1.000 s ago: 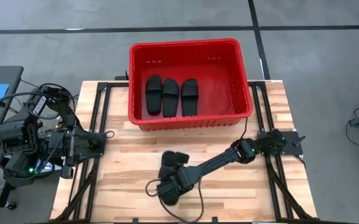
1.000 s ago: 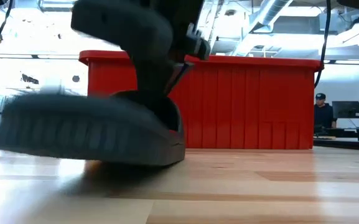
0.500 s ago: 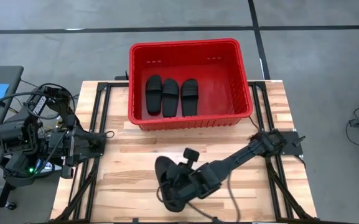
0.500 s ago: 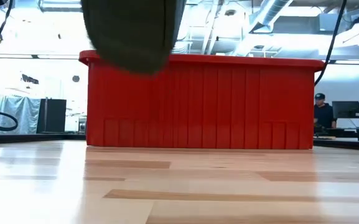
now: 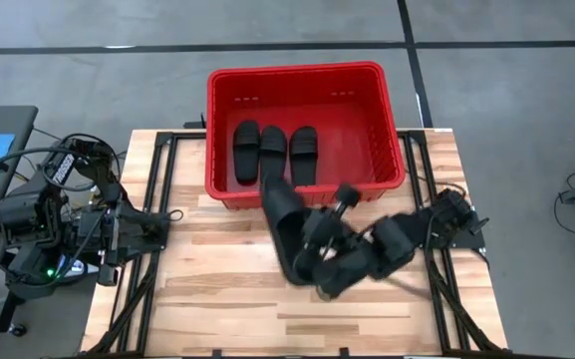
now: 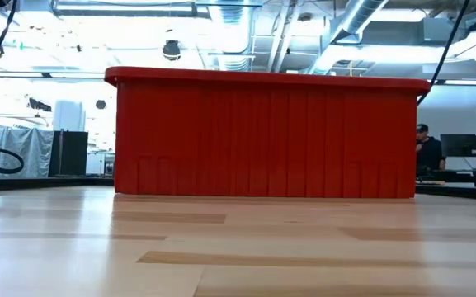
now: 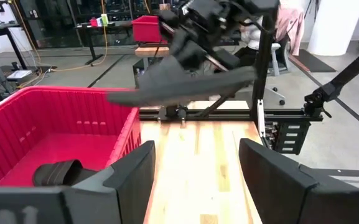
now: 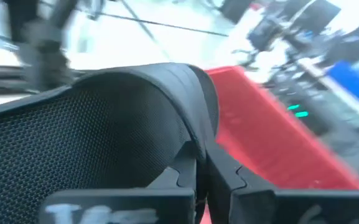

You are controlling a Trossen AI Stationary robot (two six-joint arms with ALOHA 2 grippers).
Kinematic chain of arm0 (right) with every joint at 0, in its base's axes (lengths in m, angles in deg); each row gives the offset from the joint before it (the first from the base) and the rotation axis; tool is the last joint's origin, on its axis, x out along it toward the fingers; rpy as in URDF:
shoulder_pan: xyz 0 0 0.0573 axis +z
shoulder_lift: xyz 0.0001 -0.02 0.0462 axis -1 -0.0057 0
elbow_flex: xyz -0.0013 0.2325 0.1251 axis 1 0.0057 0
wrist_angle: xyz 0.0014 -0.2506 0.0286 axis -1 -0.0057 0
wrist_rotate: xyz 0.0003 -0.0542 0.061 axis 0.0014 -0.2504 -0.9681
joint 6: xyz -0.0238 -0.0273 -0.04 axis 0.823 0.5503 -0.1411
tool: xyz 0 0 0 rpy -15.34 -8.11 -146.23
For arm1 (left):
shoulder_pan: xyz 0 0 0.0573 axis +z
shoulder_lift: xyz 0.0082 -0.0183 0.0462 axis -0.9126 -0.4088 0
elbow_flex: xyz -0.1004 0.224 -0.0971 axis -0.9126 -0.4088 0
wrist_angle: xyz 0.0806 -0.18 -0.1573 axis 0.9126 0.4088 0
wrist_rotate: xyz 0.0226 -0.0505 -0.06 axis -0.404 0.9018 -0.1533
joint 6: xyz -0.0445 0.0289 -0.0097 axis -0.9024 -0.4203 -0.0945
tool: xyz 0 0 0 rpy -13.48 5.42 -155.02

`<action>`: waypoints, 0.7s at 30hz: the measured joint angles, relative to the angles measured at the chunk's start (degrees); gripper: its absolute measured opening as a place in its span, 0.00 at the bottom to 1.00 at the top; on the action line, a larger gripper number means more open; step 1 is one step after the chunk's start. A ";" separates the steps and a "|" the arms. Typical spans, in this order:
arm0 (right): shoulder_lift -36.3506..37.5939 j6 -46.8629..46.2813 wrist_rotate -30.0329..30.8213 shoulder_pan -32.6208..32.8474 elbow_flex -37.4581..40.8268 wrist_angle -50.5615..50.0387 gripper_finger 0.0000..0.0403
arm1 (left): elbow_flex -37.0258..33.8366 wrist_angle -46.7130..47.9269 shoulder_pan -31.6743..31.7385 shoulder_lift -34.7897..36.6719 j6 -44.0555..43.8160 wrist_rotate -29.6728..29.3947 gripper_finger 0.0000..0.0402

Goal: Pick and place slides into bin
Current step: Put the black slide into the red organizer bin

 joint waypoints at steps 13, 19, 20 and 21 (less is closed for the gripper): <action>10.22 23.86 3.57 -18.73 0.00 -8.19 0.00 | 0.02 0.00 0.03 0.03 4.91 -7.35 0.56; 13.18 38.81 -6.38 -32.85 0.00 -3.15 0.00 | 0.02 -0.02 1.31 1.13 8.20 -11.74 0.56; 13.50 41.39 -9.75 -35.34 0.00 -1.58 0.00 | 0.02 0.00 1.66 1.43 8.70 -11.93 0.56; 13.71 43.74 -12.81 -37.80 0.00 0.30 0.00 | 0.02 0.00 2.11 1.79 9.21 -12.01 0.56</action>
